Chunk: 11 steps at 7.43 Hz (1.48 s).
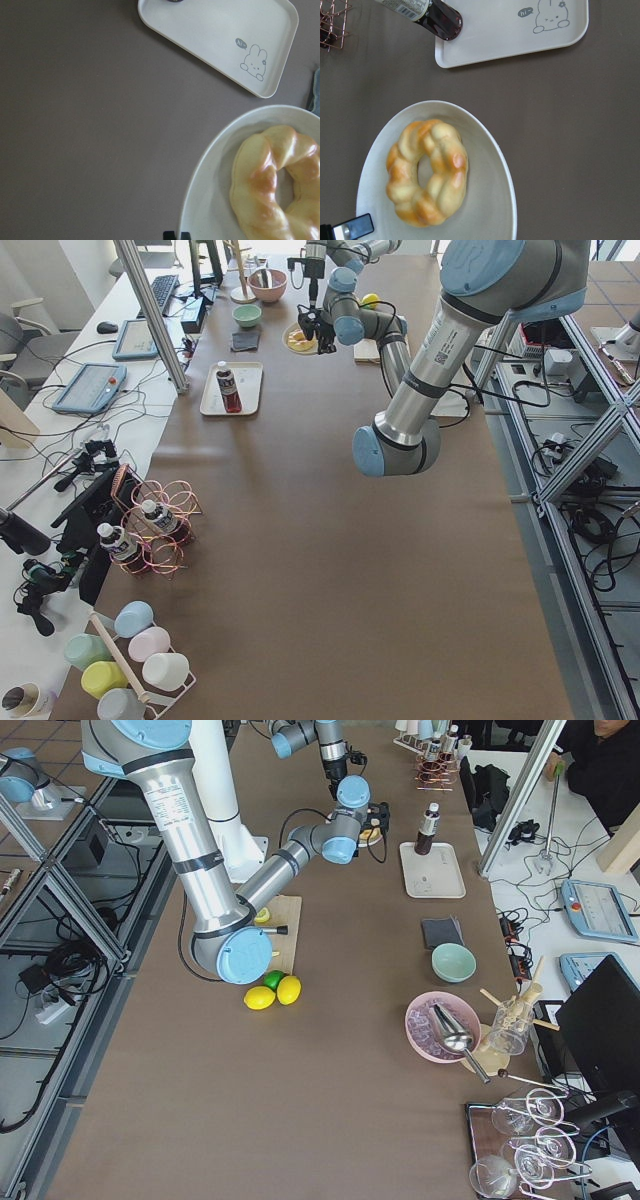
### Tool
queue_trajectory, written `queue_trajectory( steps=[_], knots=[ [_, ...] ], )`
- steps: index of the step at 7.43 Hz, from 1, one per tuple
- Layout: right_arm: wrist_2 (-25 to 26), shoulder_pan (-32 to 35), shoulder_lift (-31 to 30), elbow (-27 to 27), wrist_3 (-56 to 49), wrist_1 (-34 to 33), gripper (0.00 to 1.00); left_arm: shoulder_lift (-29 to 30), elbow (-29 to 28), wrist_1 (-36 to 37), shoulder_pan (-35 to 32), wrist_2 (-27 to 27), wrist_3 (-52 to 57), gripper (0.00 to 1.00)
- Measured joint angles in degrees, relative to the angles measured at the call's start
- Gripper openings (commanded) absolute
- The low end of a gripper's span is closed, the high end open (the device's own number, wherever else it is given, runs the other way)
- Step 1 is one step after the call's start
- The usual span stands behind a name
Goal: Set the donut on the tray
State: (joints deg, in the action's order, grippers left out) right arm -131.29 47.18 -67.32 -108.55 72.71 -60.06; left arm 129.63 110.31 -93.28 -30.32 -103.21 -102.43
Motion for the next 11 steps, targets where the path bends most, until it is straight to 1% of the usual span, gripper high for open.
queue_trajectory(
  steps=[1,4,5,6,8,9,11],
  knots=[
    [0.22,-0.03,0.15,0.01,1.29,0.02,0.6,0.05,-0.01,0.02,0.33,0.36,-0.09,0.0],
    [1.49,-0.46,0.21,0.13,4.28,-0.04,0.59,0.1,0.0,0.04,0.59,0.59,-0.14,0.0],
    [2.07,-0.83,0.14,0.31,4.54,-0.09,0.53,0.2,0.04,0.07,0.61,0.59,-0.14,0.0],
    [2.7,-1.15,0.04,0.47,4.82,-0.13,0.41,0.24,0.07,0.06,0.61,0.57,-0.14,0.0],
    [3.38,-1.36,-0.41,0.49,5.05,-0.21,0.06,0.35,0.03,0.04,0.65,0.56,-0.09,0.0],
    [3.5,-1.35,-0.55,0.41,5.11,-0.22,0.0,0.49,-0.12,0.03,0.65,0.56,-0.01,0.0],
    [3.67,-1.34,-0.61,0.24,5.16,-0.25,0.0,0.52,-0.24,0.1,0.62,0.52,0.32,0.0]
  ],
)
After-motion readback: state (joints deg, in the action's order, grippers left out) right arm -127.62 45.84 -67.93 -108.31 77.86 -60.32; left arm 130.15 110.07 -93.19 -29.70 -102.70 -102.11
